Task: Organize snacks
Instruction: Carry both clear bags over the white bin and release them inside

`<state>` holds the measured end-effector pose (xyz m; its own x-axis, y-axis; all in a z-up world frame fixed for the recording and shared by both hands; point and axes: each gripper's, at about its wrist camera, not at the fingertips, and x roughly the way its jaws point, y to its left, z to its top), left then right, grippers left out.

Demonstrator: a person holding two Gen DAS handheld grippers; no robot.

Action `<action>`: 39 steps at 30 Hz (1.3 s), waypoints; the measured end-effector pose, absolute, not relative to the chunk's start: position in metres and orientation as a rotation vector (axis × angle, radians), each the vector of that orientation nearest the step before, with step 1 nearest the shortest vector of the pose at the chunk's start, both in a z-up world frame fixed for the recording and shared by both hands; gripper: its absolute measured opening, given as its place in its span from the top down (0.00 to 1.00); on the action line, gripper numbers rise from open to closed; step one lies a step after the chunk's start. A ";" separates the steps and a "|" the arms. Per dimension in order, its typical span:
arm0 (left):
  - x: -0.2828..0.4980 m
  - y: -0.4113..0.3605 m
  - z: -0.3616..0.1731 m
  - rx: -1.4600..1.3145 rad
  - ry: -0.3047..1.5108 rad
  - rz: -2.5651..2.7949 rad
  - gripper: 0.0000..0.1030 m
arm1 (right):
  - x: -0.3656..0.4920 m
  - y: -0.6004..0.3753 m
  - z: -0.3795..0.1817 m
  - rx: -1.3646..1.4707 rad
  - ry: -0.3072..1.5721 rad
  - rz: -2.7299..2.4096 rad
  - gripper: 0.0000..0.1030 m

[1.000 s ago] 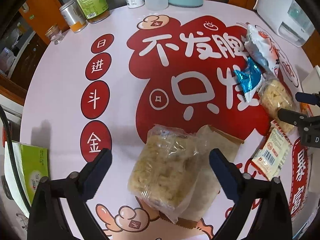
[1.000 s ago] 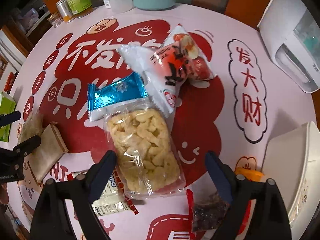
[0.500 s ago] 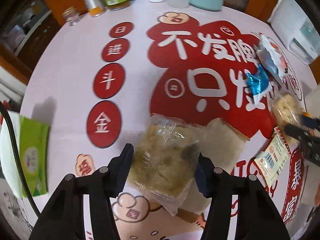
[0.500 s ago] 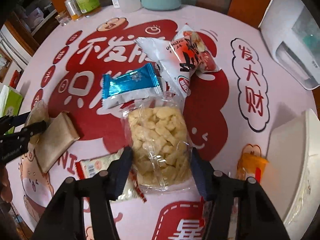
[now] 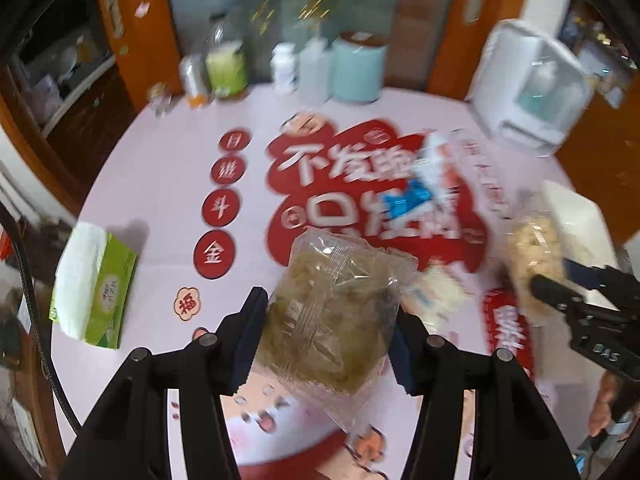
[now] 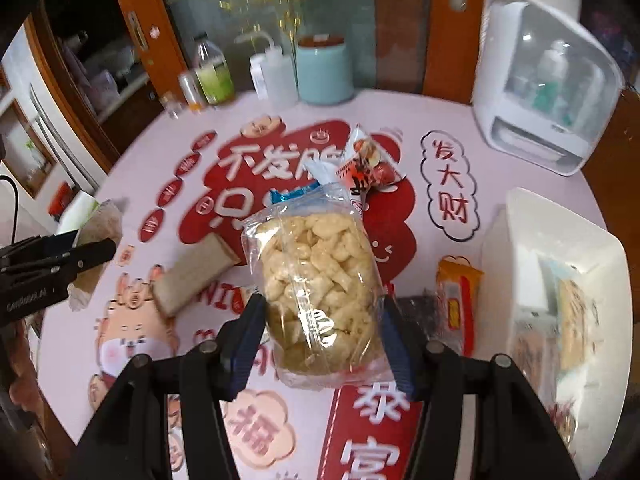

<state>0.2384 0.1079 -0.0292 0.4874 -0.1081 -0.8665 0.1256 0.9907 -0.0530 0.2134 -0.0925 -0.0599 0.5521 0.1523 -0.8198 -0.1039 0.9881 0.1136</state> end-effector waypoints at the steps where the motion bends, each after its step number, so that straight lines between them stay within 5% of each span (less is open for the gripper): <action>1: 0.226 0.100 -0.017 0.028 1.024 -0.156 0.47 | 0.201 -0.096 -0.052 0.069 0.949 0.152 0.45; 18: 0.124 -0.042 0.079 0.030 0.715 -0.315 0.47 | 0.050 -0.188 0.025 0.200 0.542 -0.034 0.45; 29: 0.138 -0.162 0.051 0.035 0.692 -0.373 0.47 | 0.024 -0.261 0.003 0.181 0.457 -0.372 0.45; 39: 0.161 -0.241 -0.020 0.085 0.778 -0.391 0.47 | 0.050 -0.306 -0.053 0.235 0.575 -0.440 0.44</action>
